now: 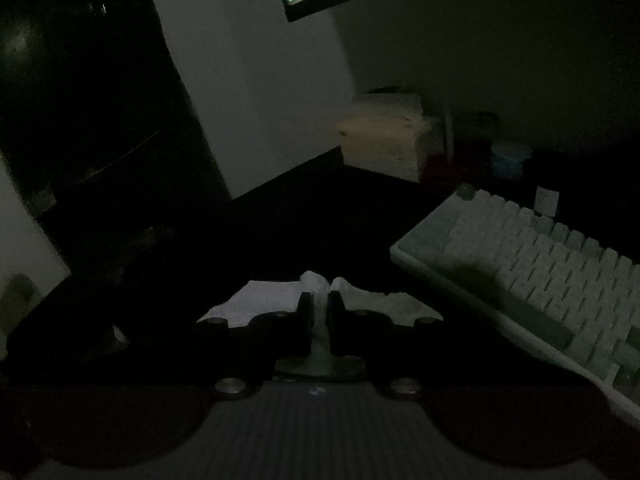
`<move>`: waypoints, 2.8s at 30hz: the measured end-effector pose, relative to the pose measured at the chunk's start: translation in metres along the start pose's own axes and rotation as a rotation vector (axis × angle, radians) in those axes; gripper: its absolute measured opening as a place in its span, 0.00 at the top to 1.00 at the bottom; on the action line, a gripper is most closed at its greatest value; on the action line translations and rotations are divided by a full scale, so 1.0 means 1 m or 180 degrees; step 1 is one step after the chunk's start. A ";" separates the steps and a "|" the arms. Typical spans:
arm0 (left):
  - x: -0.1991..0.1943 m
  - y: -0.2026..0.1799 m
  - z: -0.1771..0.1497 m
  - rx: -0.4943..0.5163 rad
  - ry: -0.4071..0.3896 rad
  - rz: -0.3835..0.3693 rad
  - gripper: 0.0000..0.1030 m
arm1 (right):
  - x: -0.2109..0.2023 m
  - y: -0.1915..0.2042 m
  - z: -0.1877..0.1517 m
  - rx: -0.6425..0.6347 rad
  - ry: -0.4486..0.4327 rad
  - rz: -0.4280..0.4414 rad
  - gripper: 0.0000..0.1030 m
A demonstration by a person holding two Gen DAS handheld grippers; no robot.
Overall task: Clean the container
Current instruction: 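Wipe the tissue across the jar mouth with the right tool while the left tool holds the jar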
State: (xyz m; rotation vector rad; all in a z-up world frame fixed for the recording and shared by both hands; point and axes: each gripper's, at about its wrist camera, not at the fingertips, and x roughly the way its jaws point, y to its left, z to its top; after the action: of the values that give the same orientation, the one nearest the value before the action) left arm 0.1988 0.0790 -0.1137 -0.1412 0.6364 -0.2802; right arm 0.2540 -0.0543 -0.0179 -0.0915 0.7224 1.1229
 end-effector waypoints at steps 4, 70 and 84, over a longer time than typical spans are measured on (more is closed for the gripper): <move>0.001 0.000 -0.002 -0.0018 -0.0029 0.0038 0.74 | -0.005 -0.018 0.001 0.0124 -0.0031 -0.0330 0.91; -0.007 -0.021 -0.018 0.0014 -0.0014 -0.0162 0.47 | -0.017 -0.007 -0.015 0.0108 -0.0061 0.0030 0.90; -0.009 -0.019 -0.018 0.0051 -0.0011 -0.0124 0.46 | -0.014 -0.021 -0.012 0.0085 -0.0026 -0.0497 0.90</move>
State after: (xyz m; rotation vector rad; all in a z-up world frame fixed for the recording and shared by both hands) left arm 0.1770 0.0632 -0.1189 -0.1389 0.6283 -0.3226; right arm 0.2626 -0.0796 -0.0247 -0.1187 0.7107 0.9637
